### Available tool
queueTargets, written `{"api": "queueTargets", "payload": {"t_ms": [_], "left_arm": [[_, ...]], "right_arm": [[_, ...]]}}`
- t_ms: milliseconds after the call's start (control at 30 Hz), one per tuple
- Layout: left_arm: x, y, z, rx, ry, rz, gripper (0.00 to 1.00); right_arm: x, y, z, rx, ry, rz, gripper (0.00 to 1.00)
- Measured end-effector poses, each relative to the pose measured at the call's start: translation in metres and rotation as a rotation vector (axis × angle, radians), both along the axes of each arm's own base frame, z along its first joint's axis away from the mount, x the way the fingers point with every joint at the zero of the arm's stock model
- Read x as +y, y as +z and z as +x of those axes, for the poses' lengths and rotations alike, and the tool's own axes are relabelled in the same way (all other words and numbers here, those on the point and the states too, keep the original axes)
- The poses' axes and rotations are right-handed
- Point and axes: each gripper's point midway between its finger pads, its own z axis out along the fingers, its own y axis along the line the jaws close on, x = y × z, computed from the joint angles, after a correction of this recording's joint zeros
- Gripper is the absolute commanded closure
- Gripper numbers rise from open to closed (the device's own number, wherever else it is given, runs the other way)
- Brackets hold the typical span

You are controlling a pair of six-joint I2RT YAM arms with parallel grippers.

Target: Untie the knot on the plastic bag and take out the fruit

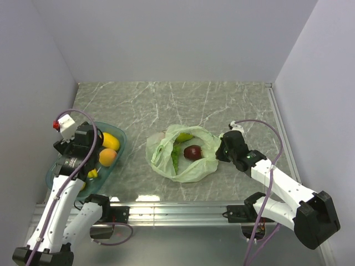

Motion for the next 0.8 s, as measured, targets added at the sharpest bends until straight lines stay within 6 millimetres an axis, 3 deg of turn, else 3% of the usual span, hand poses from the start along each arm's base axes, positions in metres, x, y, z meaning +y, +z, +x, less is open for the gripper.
{"api": "queueTargets", "payload": {"t_ms": [167,333,600,800], "left_arm": [[-0.017,0.020,0.010,-0.048,-0.107,-0.050,0.08],[-0.068,0.038,0.028,-0.149,-0.370,-0.202,0.09],[-0.187,0.064,0.041,-0.200,-0.863,-0.411,0.12],[-0.299,0.083,0.019,-0.156,-1.261,-0.398,0.09]], "right_arm": [[-0.001,0.000,0.000,-0.002,0.000,-0.002,1.00],[-0.004,0.001,0.002,-0.004,-0.012,-0.007,1.00],[-0.011,-0.005,0.002,0.018,-0.051,-0.001,1.00],[-0.012,-0.019,-0.006,0.055,-0.061,0.013,1.00]]}}
